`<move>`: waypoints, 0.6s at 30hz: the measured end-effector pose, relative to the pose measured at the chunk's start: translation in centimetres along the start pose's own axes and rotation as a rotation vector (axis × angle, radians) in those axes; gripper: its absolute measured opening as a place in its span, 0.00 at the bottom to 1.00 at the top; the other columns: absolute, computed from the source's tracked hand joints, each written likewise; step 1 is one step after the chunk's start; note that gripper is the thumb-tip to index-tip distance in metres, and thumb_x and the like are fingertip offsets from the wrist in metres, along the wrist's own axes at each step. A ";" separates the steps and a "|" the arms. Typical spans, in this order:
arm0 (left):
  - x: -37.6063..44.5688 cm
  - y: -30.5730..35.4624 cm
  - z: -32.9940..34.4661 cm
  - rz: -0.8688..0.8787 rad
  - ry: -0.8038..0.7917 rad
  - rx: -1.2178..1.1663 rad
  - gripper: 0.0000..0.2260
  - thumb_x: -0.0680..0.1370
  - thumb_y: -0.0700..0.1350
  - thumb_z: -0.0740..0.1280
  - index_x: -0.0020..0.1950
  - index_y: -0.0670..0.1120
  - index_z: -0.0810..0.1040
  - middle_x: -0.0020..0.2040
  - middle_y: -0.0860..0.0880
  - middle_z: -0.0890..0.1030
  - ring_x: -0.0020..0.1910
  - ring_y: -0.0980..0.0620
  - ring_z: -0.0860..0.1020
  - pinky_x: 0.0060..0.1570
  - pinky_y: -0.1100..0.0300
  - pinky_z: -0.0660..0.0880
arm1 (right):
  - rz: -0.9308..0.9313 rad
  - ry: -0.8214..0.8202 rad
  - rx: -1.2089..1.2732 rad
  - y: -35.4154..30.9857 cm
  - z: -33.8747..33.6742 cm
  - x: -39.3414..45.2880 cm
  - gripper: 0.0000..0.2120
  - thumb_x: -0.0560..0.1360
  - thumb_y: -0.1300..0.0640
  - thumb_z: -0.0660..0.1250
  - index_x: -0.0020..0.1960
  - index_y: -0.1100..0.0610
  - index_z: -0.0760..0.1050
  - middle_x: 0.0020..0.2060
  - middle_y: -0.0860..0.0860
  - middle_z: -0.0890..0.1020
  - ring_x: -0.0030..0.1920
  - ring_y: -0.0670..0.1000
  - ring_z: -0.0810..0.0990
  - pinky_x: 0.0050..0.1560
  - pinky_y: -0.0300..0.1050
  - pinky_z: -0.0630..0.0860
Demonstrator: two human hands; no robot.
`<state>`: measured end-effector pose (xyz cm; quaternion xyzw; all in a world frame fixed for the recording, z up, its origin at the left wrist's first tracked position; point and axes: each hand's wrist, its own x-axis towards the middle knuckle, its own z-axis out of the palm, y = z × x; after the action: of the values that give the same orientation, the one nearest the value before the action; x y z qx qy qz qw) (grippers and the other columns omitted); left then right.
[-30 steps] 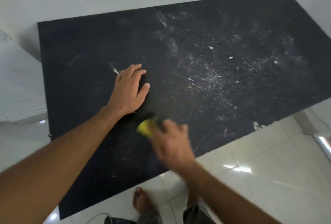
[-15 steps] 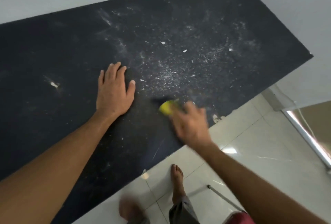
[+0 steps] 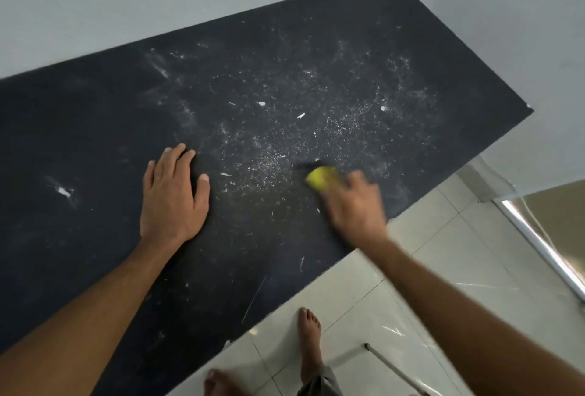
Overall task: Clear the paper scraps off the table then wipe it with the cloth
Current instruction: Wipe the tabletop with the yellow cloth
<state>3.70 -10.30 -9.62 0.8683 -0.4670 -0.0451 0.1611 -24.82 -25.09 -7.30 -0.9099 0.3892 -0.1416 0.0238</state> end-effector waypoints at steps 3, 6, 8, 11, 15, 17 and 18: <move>0.0 0.2 0.1 -0.014 -0.001 0.022 0.24 0.85 0.52 0.56 0.77 0.41 0.66 0.80 0.44 0.63 0.81 0.45 0.58 0.81 0.45 0.51 | 0.399 0.048 -0.092 7.4 -1.9 3.1 0.17 0.83 0.47 0.55 0.65 0.53 0.75 0.46 0.59 0.72 0.41 0.64 0.75 0.47 0.56 0.72; 0.1 0.5 -0.2 -0.028 -0.008 0.021 0.23 0.85 0.51 0.56 0.77 0.41 0.66 0.80 0.44 0.64 0.81 0.45 0.58 0.81 0.43 0.52 | 0.276 0.148 -0.054 2.0 -1.6 4.4 0.12 0.81 0.53 0.61 0.63 0.52 0.76 0.48 0.58 0.73 0.40 0.63 0.75 0.42 0.56 0.74; -0.2 0.4 -0.3 -0.058 -0.003 0.022 0.23 0.85 0.51 0.55 0.78 0.41 0.66 0.80 0.45 0.64 0.81 0.46 0.58 0.80 0.43 0.52 | -0.083 0.001 0.047 -6.1 -0.2 2.9 0.14 0.79 0.55 0.62 0.63 0.48 0.76 0.48 0.55 0.74 0.42 0.60 0.74 0.40 0.53 0.72; -0.3 0.1 -0.1 -0.100 0.033 0.014 0.23 0.85 0.50 0.52 0.78 0.41 0.66 0.81 0.45 0.63 0.82 0.46 0.57 0.80 0.44 0.51 | -0.394 -0.168 0.131 -11.0 1.3 0.8 0.12 0.79 0.52 0.64 0.61 0.49 0.78 0.48 0.54 0.76 0.43 0.58 0.75 0.41 0.53 0.71; -0.2 -0.2 0.3 -0.115 0.032 0.037 0.23 0.86 0.49 0.54 0.79 0.41 0.65 0.81 0.45 0.62 0.82 0.46 0.57 0.81 0.45 0.50 | 0.093 0.057 -0.019 1.8 1.2 5.8 0.15 0.82 0.51 0.59 0.66 0.46 0.76 0.47 0.57 0.74 0.39 0.62 0.75 0.41 0.54 0.74; -0.2 0.0 0.3 -0.112 0.037 0.046 0.23 0.86 0.49 0.55 0.78 0.41 0.65 0.81 0.44 0.63 0.82 0.46 0.57 0.81 0.45 0.50 | 0.406 0.074 -0.052 8.9 -0.5 7.4 0.16 0.83 0.47 0.55 0.64 0.51 0.75 0.49 0.61 0.73 0.42 0.66 0.76 0.50 0.60 0.75; -0.2 0.0 0.2 -0.113 0.039 0.049 0.23 0.85 0.50 0.55 0.78 0.41 0.65 0.81 0.44 0.63 0.81 0.46 0.57 0.81 0.45 0.50 | 0.481 0.090 -0.051 10.4 -1.4 7.7 0.16 0.83 0.47 0.55 0.63 0.53 0.75 0.51 0.62 0.73 0.44 0.68 0.77 0.53 0.62 0.73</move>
<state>3.54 -10.19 -9.85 0.8977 -0.4149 -0.0256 0.1460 -27.39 -37.75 -5.74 -0.7841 0.5988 -0.1622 0.0163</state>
